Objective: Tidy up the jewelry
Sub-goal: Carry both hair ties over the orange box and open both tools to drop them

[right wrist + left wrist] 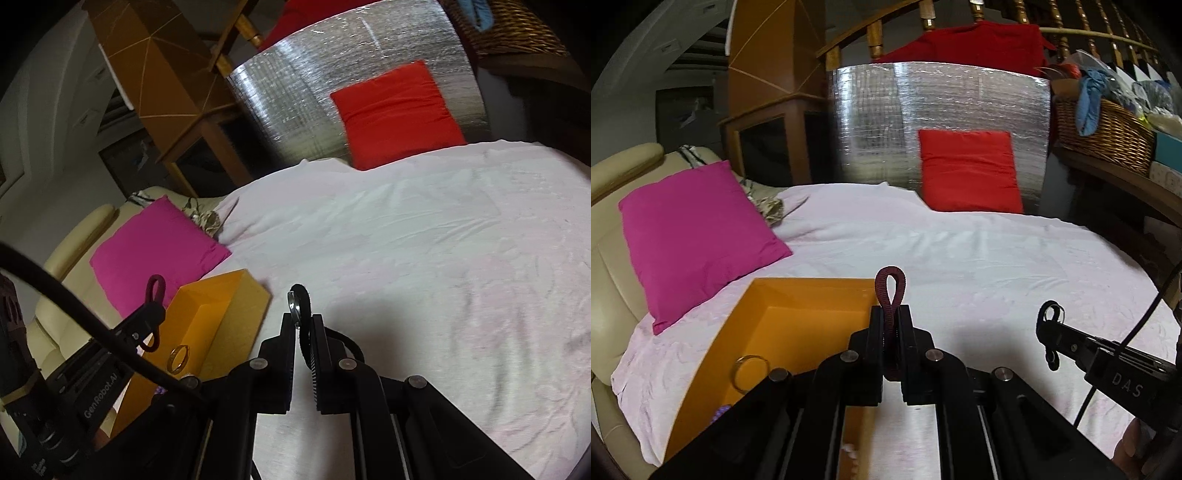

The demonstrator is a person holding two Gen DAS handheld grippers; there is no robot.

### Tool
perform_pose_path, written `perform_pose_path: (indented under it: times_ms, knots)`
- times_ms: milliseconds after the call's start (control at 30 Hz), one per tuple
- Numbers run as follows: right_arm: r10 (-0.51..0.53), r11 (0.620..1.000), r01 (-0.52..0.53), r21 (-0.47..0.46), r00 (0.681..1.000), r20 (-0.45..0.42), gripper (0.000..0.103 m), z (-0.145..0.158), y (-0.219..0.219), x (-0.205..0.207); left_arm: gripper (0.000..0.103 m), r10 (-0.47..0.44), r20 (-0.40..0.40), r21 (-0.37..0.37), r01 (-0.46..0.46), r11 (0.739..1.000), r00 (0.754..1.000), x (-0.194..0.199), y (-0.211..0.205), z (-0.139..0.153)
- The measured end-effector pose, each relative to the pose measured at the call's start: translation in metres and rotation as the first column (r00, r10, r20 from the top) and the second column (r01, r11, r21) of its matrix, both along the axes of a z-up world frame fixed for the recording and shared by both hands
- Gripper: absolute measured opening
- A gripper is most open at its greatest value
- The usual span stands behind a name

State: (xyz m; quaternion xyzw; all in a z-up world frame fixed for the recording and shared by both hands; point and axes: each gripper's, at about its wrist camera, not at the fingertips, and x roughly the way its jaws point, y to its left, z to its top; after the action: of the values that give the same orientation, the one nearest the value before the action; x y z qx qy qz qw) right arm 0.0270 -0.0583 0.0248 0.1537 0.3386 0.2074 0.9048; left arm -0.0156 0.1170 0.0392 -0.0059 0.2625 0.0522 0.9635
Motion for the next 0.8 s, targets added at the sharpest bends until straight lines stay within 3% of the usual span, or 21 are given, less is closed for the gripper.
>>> perform_pose_path:
  times_ms: [367,800]
  knots:
    - [0.052,0.999,-0.052,-0.015,0.999,0.000,0.009,-0.009,0.029,0.001,0.007,0.094,-0.009,0.006,-0.094,0.996,0.996,0.002,0.038,-0.006]
    - [0.085,0.996,-0.085,0.003,0.996,0.015,0.009,-0.009,0.048,0.014,0.007,0.167,-0.002,0.020,-0.166,0.986,0.986,0.007,0.056,-0.006]
